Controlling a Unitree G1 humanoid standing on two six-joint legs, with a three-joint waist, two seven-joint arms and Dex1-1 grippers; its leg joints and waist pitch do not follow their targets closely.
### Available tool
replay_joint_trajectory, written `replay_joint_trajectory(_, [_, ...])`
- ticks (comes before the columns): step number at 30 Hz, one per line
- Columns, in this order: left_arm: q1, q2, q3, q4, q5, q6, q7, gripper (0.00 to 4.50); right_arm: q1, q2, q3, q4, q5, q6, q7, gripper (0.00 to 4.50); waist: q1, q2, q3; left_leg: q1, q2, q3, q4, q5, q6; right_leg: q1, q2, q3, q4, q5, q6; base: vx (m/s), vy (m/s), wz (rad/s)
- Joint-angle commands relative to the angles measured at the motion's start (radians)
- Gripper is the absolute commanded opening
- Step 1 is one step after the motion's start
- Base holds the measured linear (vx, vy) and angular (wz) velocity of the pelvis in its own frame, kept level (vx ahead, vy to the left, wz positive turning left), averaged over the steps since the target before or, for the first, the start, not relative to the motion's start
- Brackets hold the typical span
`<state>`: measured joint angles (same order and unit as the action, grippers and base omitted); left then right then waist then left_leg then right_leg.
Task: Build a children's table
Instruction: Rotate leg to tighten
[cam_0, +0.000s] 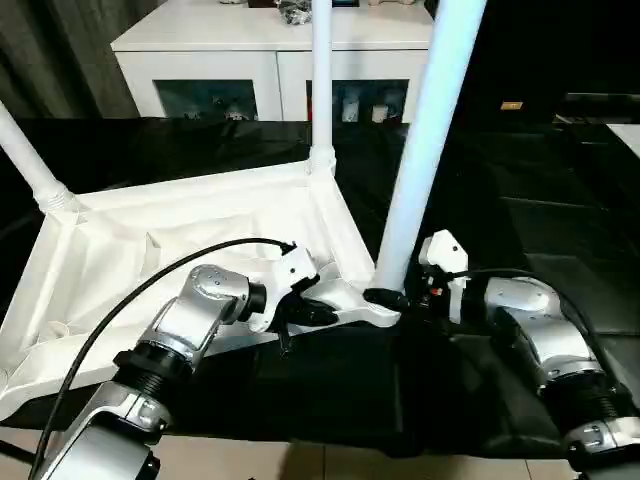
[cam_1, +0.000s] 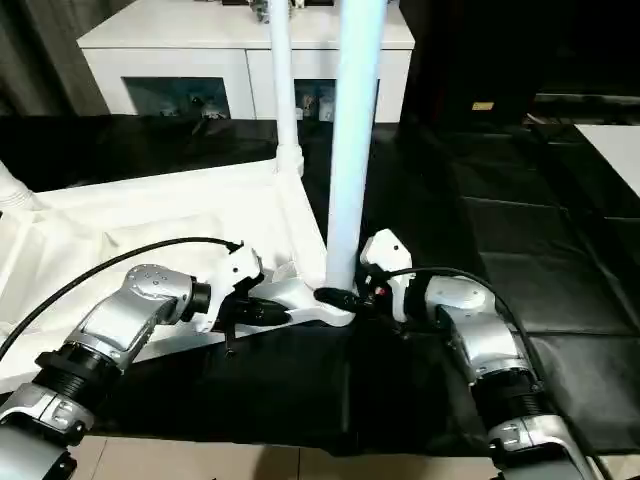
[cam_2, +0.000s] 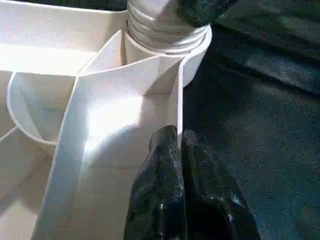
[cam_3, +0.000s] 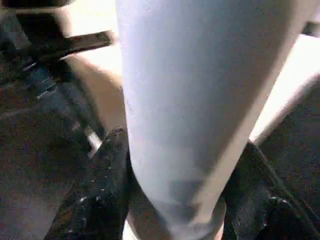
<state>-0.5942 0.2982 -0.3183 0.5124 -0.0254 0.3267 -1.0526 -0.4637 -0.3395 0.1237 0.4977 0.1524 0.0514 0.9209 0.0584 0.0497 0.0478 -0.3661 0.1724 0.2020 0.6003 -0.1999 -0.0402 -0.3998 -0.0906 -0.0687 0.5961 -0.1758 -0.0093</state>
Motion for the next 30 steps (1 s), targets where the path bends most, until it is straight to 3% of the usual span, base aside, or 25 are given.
replay_joint_trajectory(1, [-0.021,-0.038,0.018,0.077,0.031,0.012,0.122,0.0,0.002,0.049,-0.02,0.062,-0.038,0.069,-0.16,2.1,-0.002,-0.011,-0.055,0.012,0.056,-0.032,-0.081,-0.247,0.042,0.043,-0.066,0.044,-0.078,-0.301,-0.241,0.0,0.0,0.0])
replay_joint_trajectory(3, [-0.042,-0.066,0.041,0.116,0.035,0.013,0.198,0.0,0.004,0.087,-0.04,0.067,-0.035,0.101,-0.243,2.07,-0.004,-0.01,-0.054,0.016,0.057,-0.035,-0.085,-0.282,0.023,0.041,-0.068,0.044,-0.086,-0.366,-0.215,0.0,0.0,0.0])
replay_joint_trajectory(7, [-0.075,-0.106,0.069,0.176,0.046,0.005,0.317,0.0,0.012,0.141,-0.062,0.065,-0.051,0.143,-0.384,2.03,-0.007,-0.012,-0.052,0.019,0.054,-0.037,-0.089,-0.317,0.002,0.034,-0.065,0.044,-0.094,-0.407,-0.181,0.0,0.0,0.0])
replay_joint_trajectory(8, [-0.106,-0.143,0.088,0.229,0.053,-0.007,0.415,0.0,0.017,0.193,-0.081,0.077,-0.074,0.167,-0.525,2.02,-0.008,-0.012,-0.052,0.018,0.053,-0.037,-0.089,-0.318,0.003,0.034,-0.065,0.044,-0.094,-0.41,-0.177,0.0,0.0,0.0])
replay_joint_trajectory(9, [-0.106,-0.143,0.088,0.229,0.053,-0.007,0.415,0.0,0.017,0.193,-0.081,0.077,-0.074,0.167,-0.525,2.02,-0.008,-0.01,-0.051,0.021,0.053,-0.036,-0.089,-0.321,-0.005,0.029,-0.066,0.046,-0.098,-0.422,-0.17,0.0,0.0,0.0])
replay_joint_trajectory(11, [-0.138,-0.185,0.108,0.291,0.063,-0.026,0.519,0.0,0.015,0.247,-0.113,0.104,-0.109,0.188,-0.713,2.01,-0.01,-0.009,-0.051,0.02,0.05,-0.037,-0.091,-0.329,-0.008,0.027,-0.065,0.045,-0.102,-0.44,-0.158,0.0,0.0,0.0])
replay_joint_trajectory(15, [-0.16,-0.212,0.112,0.342,0.073,-0.048,0.566,0.0,-0.007,0.252,-0.079,0.131,-0.182,0.159,-0.799,2.0,-0.009,-0.009,-0.052,0.024,0.05,-0.038,-0.092,-0.354,-0.012,0.025,-0.065,0.044,-0.106,-0.445,-0.143,0.0,0.0,0.0])
replay_joint_trajectory(16, [-0.165,-0.212,0.109,0.352,0.077,-0.057,0.571,0.0,-0.015,0.257,-0.094,0.137,-0.167,0.162,-0.806,1.99,-0.008,-0.003,-0.052,0.024,0.049,-0.039,-0.092,-0.354,-0.01,0.025,-0.065,0.044,-0.106,-0.439,-0.143,0.0,0.0,0.0])
replay_joint_trajectory(18, [-0.168,-0.21,0.096,0.363,0.082,-0.08,0.552,0.0,-0.028,0.269,-0.136,0.139,-0.111,0.142,-0.775,1.99,-0.01,-0.005,-0.052,0.019,0.05,-0.039,-0.095,-0.354,0.0,0.029,-0.066,0.044,-0.105,-0.415,-0.143,0.0,0.0,0.0])
replay_joint_trajectory(21, [-0.165,-0.204,0.084,0.361,0.075,-0.107,0.506,0.0,-0.024,0.256,-0.117,0.11,-0.116,0.101,-0.719,2.68,-0.008,-0.006,-0.054,0.017,0.053,-0.039,-0.096,-0.346,0.006,0.031,-0.067,0.044,-0.102,-0.383,-0.154,0.0,0.0,0.0])
replay_joint_trajectory(24, [-0.146,-0.184,0.062,0.332,0.07,-0.122,0.42,0.0,-0.025,0.228,-0.11,0.077,-0.087,0.079,-0.62,2.72,-0.005,-0.007,-0.056,0.012,0.054,-0.038,-0.095,-0.325,0.021,0.039,-0.068,0.044,-0.096,-0.335,-0.169,0.0,0.0,0.0])
replay_joint_trajectory(25, [-0.14,-0.178,0.056,0.323,0.069,-0.129,0.397,0.0,-0.026,0.22,-0.111,0.073,-0.075,0.074,-0.591,2.81,-0.011,-0.009,-0.056,-0.002,0.054,-0.042,-0.097,-0.298,0.028,0.05,-0.07,0.043,-0.088,-0.305,-0.173,0.0,0.0,0.0])
replay_joint_trajectory(26, [-0.133,-0.173,0.053,0.312,0.064,-0.118,0.374,0.0,-0.028,0.205,-0.106,0.067,-0.066,0.066,-0.55,2.81,-0.012,-0.009,-0.058,-0.005,0.055,-0.043,-0.097,-0.284,0.032,0.053,-0.071,0.042,-0.088,-0.296,-0.173,0.0,0.0,0.0])
replay_joint_trajectory(27, [-0.133,-0.173,0.053,0.312,0.064,-0.118,0.374,0.0,-0.028,0.205,-0.106,0.067,-0.066,0.066,-0.55,2.99,-0.015,-0.011,-0.057,-0.003,0.055,-0.041,-0.094,-0.279,0.041,0.049,-0.071,0.041,-0.088,-0.295,-0.181,0.0,0.0,0.0])
replay_joint_trajectory(28, [-0.124,-0.165,0.046,0.298,0.057,-0.114,0.336,0.0,-0.026,0.182,-0.09,0.057,-0.061,0.066,-0.494,3.14,-0.016,-0.01,-0.058,0.004,0.055,-0.036,-0.089,-0.272,0.046,0.045,-0.071,0.043,-0.089,-0.285,-0.198,0.0,0.0,0.0])
replay_joint_trajectory(29, [-0.091,-0.141,0.032,0.256,0.035,-0.125,0.235,0.0,-0.004,0.101,-0.04,0.018,-0.05,0.069,-0.312,3.14,-0.015,-0.015,-0.06,0.001,0.054,-0.034,-0.085,-0.249,0.062,0.05,-0.071,0.043,-0.086,-0.256,-0.214,0.0,0.0,0.0])
replay_joint_trajectory(30, [-0.084,-0.134,0.028,0.246,0.031,-0.131,0.212,0.0,0.003,0.082,-0.031,0.01,-0.047,0.067,-0.27,3.14,-0.011,-0.014,-0.06,-0.001,0.056,-0.035,-0.084,-0.236,0.072,0.054,-0.072,0.042,-0.084,-0.24,-0.218,0.0,0.0,0.0])
